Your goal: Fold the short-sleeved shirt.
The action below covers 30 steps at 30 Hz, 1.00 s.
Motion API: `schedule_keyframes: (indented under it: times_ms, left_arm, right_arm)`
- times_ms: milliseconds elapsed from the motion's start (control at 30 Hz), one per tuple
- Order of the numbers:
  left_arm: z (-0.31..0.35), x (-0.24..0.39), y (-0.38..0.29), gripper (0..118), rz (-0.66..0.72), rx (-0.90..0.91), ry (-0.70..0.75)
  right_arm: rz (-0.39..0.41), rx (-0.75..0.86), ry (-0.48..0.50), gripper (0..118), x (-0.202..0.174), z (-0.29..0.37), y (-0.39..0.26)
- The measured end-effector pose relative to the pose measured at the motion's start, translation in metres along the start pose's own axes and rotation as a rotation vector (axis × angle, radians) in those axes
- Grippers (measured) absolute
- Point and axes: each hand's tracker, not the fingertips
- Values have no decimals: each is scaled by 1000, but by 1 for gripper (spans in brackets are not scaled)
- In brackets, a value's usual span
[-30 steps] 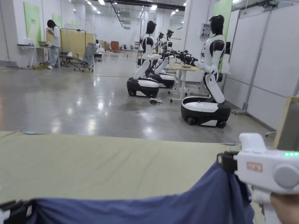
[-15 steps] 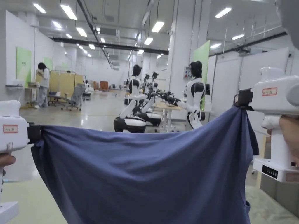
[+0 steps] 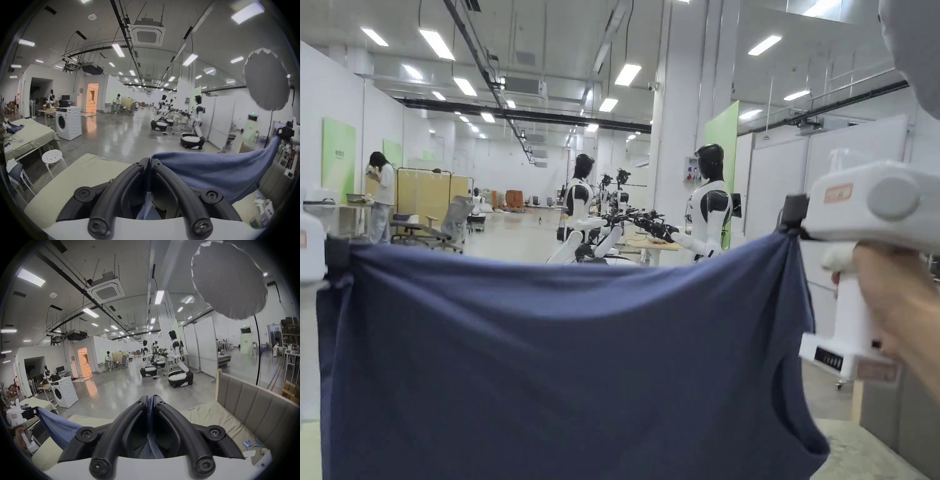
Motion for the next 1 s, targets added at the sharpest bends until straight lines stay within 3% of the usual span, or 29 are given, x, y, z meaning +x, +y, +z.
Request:
schedule_keyframes:
  times_ms: [67,167,300,400,600,700,867,1000]
  left_arm:
    - [-14,-2,-28,5,-27,-7,62]
    - [-15,1,-55,5,34,-14,38]
    - [-7,-4,-75,5,6,-27,35]
    - [12,-12,-86,5,29,-35,13]
    - [78,-26,-130,5,17,-71,16]
    - [117,-40,-171,5,-8,-141,27]
    - [194,-54,-259,5,-50,-256,2]
    - [244,-58,-336,5,-123,-366,6]
  right_arm:
    - [-24,-24,-24,7,5,-16,-31]
    - [-115,0,-26,7,13,-22,-56]
    - [-63,-13,-14,7,16,-19,-69]
    - [-70,-16,9,7,17,1,-77]
    - [-51,-42,45,7,24,75,-108]
    - [1,-78,67,7,28,122,-139]
    - [37,-196,149,7,43,206,-230]
    - [33,-293,110,7,57,258,-321]
